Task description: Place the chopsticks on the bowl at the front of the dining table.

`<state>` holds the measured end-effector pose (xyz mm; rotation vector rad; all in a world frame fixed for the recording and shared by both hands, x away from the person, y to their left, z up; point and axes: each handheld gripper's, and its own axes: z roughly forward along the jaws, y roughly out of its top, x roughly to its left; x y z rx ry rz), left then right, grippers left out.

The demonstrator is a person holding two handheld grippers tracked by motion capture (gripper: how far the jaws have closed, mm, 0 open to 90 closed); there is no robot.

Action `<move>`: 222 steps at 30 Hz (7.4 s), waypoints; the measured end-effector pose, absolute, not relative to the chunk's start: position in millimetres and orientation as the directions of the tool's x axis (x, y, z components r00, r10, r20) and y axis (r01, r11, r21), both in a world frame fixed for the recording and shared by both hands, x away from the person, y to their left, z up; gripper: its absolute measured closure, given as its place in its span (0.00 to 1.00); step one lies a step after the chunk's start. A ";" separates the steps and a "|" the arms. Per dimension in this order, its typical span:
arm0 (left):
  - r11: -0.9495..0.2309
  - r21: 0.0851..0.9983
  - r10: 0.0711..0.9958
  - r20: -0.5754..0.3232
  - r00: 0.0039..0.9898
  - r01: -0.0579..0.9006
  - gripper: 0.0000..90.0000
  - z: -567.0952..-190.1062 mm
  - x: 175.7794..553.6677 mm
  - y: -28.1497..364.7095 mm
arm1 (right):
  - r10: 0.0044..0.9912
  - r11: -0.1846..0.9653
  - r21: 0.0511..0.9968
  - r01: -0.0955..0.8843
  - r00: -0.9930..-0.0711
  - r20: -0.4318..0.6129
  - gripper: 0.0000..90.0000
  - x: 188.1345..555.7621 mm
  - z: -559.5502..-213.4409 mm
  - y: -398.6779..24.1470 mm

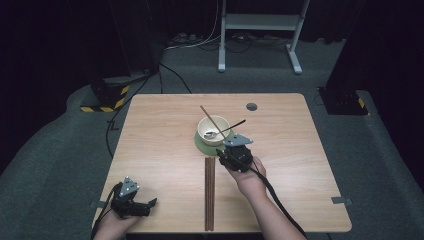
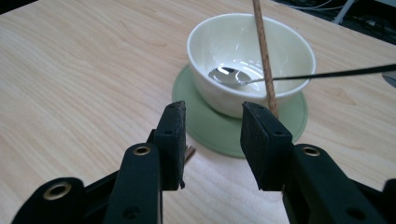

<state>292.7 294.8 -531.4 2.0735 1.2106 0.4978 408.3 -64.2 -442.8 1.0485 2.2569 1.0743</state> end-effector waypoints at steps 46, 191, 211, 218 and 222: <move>-0.343 0.716 0.866 -0.010 0.500 0.608 0.02 -531.3 292.6 295.0 | 0.755 0.461 0.716 0.524 -0.655 -0.007 0.78 344.0 -517.2 -47.6; -0.352 0.719 0.857 -0.011 0.516 0.599 0.05 -530.8 291.7 296.0 | 0.832 0.416 0.729 0.544 -0.552 -0.063 0.94 500.2 -424.9 -10.7; -0.352 0.721 0.855 -0.013 0.519 0.598 0.05 -530.8 291.7 296.2 | 0.850 0.426 0.683 0.594 -0.520 -0.078 0.94 530.1 -437.3 3.8; -0.350 0.722 0.855 -0.014 0.518 0.596 0.05 -530.9 291.7 296.1 | 0.852 0.430 0.675 0.599 -0.516 -0.085 0.94 532.9 -441.5 6.6; -0.348 0.722 0.856 -0.015 0.517 0.598 0.05 -530.9 291.6 296.0 | 0.850 0.439 0.673 0.596 -0.519 -0.095 0.94 532.0 -442.2 6.7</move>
